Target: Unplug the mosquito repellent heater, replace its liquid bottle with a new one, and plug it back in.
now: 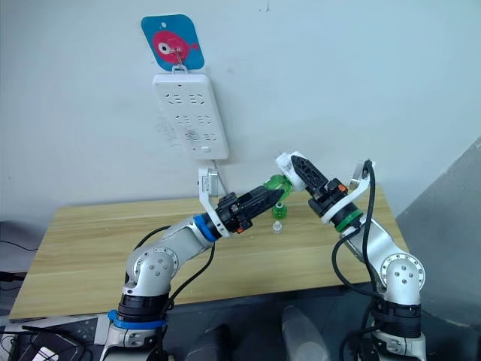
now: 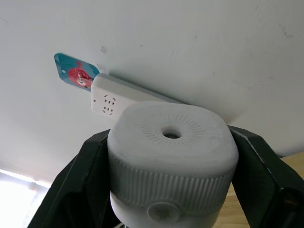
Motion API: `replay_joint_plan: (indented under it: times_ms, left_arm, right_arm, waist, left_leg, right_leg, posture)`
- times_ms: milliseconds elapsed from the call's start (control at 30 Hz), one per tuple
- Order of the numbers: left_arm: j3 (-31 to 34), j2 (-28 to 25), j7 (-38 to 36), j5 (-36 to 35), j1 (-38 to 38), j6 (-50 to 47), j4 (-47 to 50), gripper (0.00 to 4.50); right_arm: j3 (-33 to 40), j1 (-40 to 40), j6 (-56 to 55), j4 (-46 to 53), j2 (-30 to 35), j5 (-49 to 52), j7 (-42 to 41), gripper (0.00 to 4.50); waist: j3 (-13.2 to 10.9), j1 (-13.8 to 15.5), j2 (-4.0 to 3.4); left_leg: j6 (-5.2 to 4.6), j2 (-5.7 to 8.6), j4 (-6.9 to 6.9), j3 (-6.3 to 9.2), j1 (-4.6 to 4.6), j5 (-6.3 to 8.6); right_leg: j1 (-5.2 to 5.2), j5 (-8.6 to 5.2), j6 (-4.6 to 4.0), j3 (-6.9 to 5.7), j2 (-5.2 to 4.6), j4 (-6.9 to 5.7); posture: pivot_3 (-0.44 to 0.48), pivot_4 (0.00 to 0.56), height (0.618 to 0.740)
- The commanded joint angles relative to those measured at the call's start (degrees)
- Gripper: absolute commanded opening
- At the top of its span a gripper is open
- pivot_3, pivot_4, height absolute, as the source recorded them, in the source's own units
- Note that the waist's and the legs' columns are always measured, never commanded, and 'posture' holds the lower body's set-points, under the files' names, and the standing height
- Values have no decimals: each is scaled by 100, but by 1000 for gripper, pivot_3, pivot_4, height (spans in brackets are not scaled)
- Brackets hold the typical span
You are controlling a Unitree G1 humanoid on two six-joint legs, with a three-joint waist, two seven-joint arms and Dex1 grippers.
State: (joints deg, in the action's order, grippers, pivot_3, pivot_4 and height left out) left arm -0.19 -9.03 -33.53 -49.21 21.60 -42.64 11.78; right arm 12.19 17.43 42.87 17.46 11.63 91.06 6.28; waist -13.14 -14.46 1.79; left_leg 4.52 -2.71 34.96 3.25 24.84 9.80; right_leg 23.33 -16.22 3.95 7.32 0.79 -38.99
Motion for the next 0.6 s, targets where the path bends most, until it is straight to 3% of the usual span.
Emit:
replay_joint_plan:
  times_ms: [33, 200, 300, 433, 600]
  left_arm:
    - [-241, -299, -186, 643, -96, 425, -3, 3011]
    - [-405, -737, -492, 1086, -334, 772, 158, 4489]
    - [-261, -1149, -638, 1279, -597, 922, 315, 4500]
    - [409, -1772, -604, 1392, -816, 1124, 392, 4500]
    - [1077, -2339, -620, 1455, -552, 1258, 46, 4500]
  right_arm:
    - [4, 23, -12, 263, 79, 188, -107, 3107]
    - [78, -30, -65, 382, 263, 117, -57, 3066]
    - [16, -25, -37, 611, 572, -323, -158, 3065]
    - [-473, 285, 37, 1207, 1334, -1628, -548, 3060]
    - [-788, 509, -221, 1332, 1667, -2757, -1015, 3053]
  waist:
    - [0, -1, 0]
    - [0, -3, -1]
    - [0, -2, -1]
    - [-1, -9, -4]
    - [1, 31, 1]
  left_leg:
    - [0, 0, 0, 0, 0, 0]
    - [0, -1, -4, -2, 0, 0]
    - [0, -1, -4, -2, 1, 0]
    - [0, -3, -7, -9, 1, 0]
    - [0, -2, -5, -10, 2, 0]
  right_leg:
    - [0, 0, 0, 1, 0, 0]
    - [2, 0, 0, 2, 0, 0]
    - [3, 0, 0, 2, -1, 1]
    - [14, -1, -1, 9, -1, -2]
    - [13, 0, -3, 6, -3, 1]
  posture:
    - [-295, 191, 733]
    - [-292, 188, 733]
    - [-294, 185, 733]
    - [-278, 184, 733]
    - [-251, 180, 733]
